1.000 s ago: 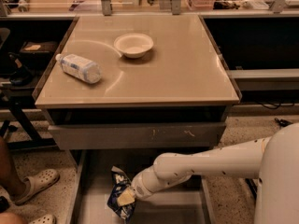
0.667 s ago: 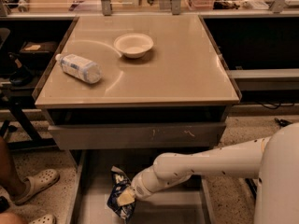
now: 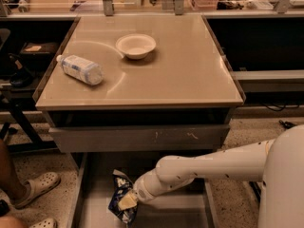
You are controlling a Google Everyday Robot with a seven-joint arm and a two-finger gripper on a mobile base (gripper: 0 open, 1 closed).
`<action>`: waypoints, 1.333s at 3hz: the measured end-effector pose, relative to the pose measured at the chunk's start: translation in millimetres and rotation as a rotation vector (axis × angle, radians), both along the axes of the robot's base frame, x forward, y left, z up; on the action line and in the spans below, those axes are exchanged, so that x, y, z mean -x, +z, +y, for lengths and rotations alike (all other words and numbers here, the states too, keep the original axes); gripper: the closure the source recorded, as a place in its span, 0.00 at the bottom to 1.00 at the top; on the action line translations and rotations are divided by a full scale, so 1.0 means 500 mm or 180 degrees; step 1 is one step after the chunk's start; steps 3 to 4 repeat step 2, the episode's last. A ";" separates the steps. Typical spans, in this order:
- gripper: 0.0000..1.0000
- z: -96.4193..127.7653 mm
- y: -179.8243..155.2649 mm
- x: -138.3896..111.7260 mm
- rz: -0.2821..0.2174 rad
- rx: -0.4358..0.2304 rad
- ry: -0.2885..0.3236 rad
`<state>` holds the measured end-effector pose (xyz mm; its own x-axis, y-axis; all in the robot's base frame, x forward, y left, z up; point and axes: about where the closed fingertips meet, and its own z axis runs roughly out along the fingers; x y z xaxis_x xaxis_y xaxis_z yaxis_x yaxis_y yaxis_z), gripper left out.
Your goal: Place blue chip bag into middle drawer
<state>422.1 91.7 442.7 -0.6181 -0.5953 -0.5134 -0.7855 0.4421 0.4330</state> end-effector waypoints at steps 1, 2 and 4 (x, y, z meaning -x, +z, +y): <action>0.00 0.000 0.000 0.000 0.0001 0.0000 0.0001; 0.00 0.000 0.000 0.000 0.0001 0.0000 0.0001; 0.00 0.000 0.000 0.000 0.0001 0.0000 0.0001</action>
Offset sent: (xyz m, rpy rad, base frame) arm 0.0000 0.0000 0.0000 0.0000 0.0000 0.0000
